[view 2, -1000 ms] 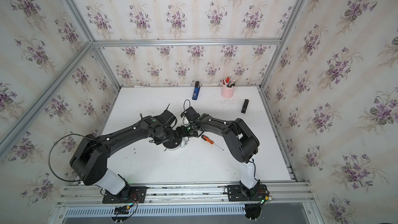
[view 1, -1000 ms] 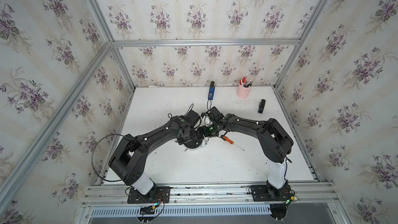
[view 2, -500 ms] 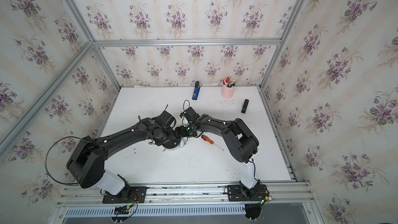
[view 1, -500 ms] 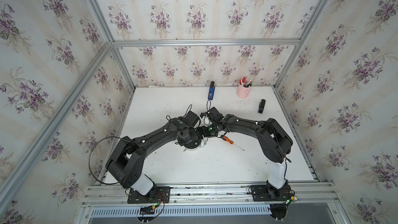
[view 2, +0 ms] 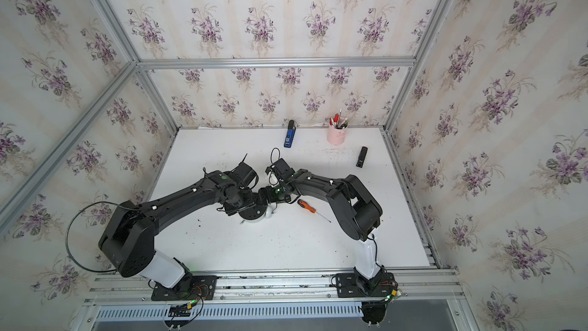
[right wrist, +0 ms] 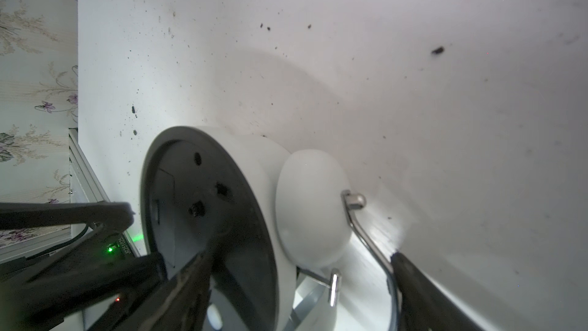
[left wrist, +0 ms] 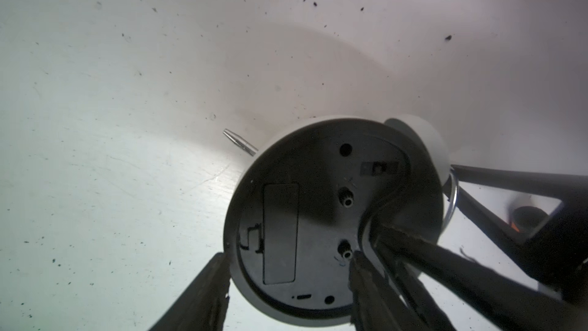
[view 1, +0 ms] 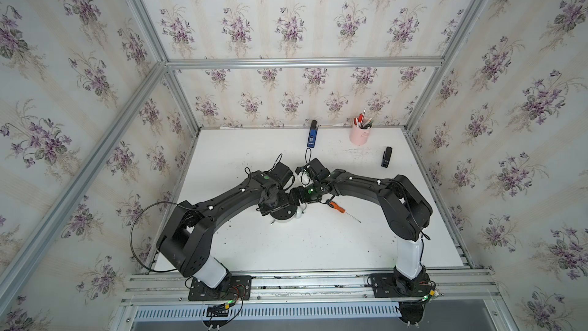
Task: Remove the battery from the alarm
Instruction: Remove the cover from the alarm.
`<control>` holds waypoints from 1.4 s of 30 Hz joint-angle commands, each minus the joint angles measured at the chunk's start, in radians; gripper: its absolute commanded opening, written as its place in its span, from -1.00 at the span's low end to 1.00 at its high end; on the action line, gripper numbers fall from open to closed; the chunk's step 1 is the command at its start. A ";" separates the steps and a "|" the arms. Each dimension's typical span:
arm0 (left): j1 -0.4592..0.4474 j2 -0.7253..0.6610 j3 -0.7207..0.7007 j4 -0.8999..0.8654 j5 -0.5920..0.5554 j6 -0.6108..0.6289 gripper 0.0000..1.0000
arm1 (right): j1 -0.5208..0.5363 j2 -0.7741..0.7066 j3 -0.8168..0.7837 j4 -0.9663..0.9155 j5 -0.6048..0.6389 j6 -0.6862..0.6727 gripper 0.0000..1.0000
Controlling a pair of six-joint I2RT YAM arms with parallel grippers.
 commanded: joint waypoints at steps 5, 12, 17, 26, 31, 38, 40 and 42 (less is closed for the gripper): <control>0.009 0.020 -0.011 0.040 -0.024 0.012 0.27 | 0.004 0.020 -0.009 -0.126 0.097 -0.017 0.73; 0.025 -0.006 -0.003 0.097 0.013 0.013 0.28 | 0.004 0.021 -0.013 -0.126 0.096 -0.018 0.73; 0.025 -0.032 0.007 0.072 0.029 0.031 0.28 | 0.004 0.025 -0.015 -0.124 0.098 -0.020 0.73; 0.024 -0.006 -0.026 0.078 0.024 0.029 0.27 | 0.004 0.033 -0.015 -0.124 0.096 -0.020 0.73; 0.024 0.007 -0.022 0.066 0.012 0.033 0.27 | 0.004 0.031 -0.015 -0.124 0.098 -0.018 0.73; 0.025 0.009 -0.007 0.031 -0.010 0.046 0.27 | 0.004 0.032 -0.020 -0.122 0.098 -0.017 0.73; 0.023 0.013 0.003 0.019 -0.013 0.053 0.27 | 0.004 0.034 -0.021 -0.121 0.096 -0.017 0.73; 0.023 0.014 0.008 0.010 -0.018 0.055 0.27 | 0.004 0.037 -0.021 -0.120 0.096 -0.017 0.73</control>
